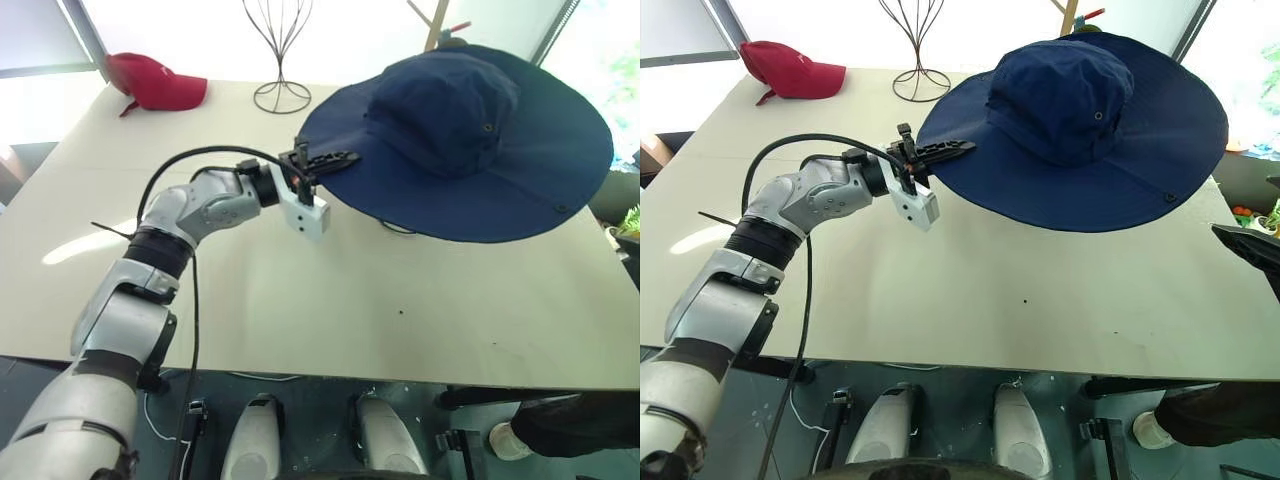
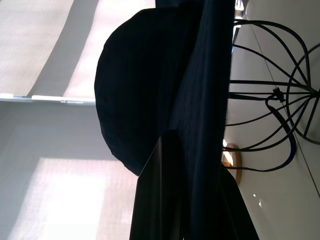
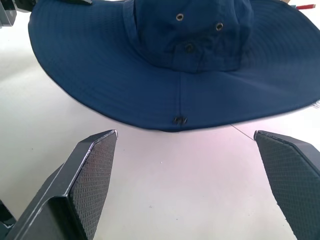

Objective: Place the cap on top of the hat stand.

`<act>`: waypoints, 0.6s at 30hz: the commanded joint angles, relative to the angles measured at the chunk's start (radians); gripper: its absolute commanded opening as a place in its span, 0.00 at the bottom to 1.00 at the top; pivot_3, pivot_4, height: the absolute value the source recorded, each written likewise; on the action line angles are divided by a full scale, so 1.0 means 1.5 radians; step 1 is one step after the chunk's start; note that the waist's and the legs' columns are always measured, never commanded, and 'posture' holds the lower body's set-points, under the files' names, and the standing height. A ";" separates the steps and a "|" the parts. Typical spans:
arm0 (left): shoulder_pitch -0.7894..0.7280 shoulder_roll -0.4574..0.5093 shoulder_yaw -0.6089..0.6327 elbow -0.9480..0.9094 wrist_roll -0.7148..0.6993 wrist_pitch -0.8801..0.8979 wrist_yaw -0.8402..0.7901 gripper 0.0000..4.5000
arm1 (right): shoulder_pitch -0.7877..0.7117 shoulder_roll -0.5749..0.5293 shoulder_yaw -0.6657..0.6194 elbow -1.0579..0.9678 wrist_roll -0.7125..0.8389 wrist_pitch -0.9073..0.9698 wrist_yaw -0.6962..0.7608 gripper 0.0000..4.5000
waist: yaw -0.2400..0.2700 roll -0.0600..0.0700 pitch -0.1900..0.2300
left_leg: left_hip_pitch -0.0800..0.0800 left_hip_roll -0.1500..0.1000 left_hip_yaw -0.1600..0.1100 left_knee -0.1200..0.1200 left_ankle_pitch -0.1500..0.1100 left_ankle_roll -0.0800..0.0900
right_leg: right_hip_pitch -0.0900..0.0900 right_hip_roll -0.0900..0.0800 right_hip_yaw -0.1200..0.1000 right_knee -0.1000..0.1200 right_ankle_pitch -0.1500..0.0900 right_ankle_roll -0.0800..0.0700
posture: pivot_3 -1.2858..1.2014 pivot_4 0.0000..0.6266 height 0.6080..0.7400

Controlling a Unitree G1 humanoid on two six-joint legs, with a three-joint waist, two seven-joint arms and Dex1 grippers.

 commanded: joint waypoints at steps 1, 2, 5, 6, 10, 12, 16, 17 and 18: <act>-0.053 -0.002 -0.001 0.009 0.022 -0.007 0.039 0.01 | -0.013 0.001 -0.020 0.007 0.002 -0.014 -0.010 1.00 | 0.001 0.000 0.000 | 0.000 0.000 0.000 0.000 0.000 0.000 | 0.000 0.000 0.000 0.000 0.000 0.000 | 0.52 0.24 0.99; -0.065 -0.005 -0.004 0.017 0.028 -0.007 0.047 0.01 | -0.015 0.001 -0.018 0.008 0.003 -0.015 -0.011 1.00 | 0.001 0.000 0.000 | 0.000 0.000 0.000 0.000 0.000 0.000 | 0.000 0.000 0.000 0.000 0.000 0.000 | 0.52 0.24 0.99; -0.109 -0.010 -0.017 0.046 0.052 -0.014 0.079 0.01 | -0.019 0.003 -0.013 0.011 0.005 -0.019 -0.016 1.00 | 0.002 0.000 0.000 | 0.000 0.000 0.000 0.000 0.000 0.000 | 0.000 0.000 0.000 0.000 0.000 0.000 | 0.52 0.24 0.99; -0.119 -0.010 -0.024 0.054 0.061 -0.019 0.088 0.01 | -0.019 0.005 -0.011 0.011 0.004 -0.021 -0.017 1.00 | 0.002 0.000 0.000 | 0.000 0.000 0.000 0.000 0.000 0.000 | 0.000 0.000 0.000 0.000 0.000 0.000 | 0.52 0.24 0.99; -0.141 0.002 -0.052 0.073 0.108 -0.050 0.130 0.01 | -0.020 0.008 -0.009 0.011 0.004 -0.024 -0.019 1.00 | 0.000 0.000 0.000 | 0.000 0.000 0.000 0.000 0.000 0.000 | 0.000 0.000 0.000 0.000 0.000 0.000 | 0.52 0.24 0.99; -0.149 0.009 -0.064 0.089 0.121 -0.061 0.144 0.01 | -0.018 0.011 -0.010 0.009 0.006 -0.025 -0.020 1.00 | -0.001 0.000 0.000 | 0.000 0.000 0.000 0.000 0.000 0.000 | 0.000 0.000 0.000 0.000 0.000 0.000 | 0.52 0.24 0.99; -0.161 0.017 -0.078 0.120 0.126 -0.081 0.151 0.01 | -0.011 0.017 -0.015 0.005 0.004 -0.027 -0.019 1.00 | -0.001 0.000 0.000 | 0.000 0.000 0.000 0.000 0.000 0.000 | 0.000 0.000 0.000 0.000 0.000 0.000 | 0.52 0.24 0.99; -0.164 0.018 -0.080 0.125 0.126 -0.085 0.152 0.07 | -0.009 0.017 -0.016 0.005 0.004 -0.028 -0.018 1.00 | -0.001 0.000 0.000 | 0.000 0.000 0.000 0.000 0.000 0.000 | 0.000 0.000 0.000 0.000 0.000 0.000 | 0.52 0.24 0.99; -0.166 0.017 -0.080 0.133 0.121 -0.088 0.149 0.14 | -0.009 0.018 -0.016 0.005 0.004 -0.029 -0.019 1.00 | -0.001 0.000 0.000 | -0.001 0.000 0.000 0.000 0.000 0.000 | 0.000 0.000 0.000 0.000 0.000 0.000 | 0.52 0.24 0.99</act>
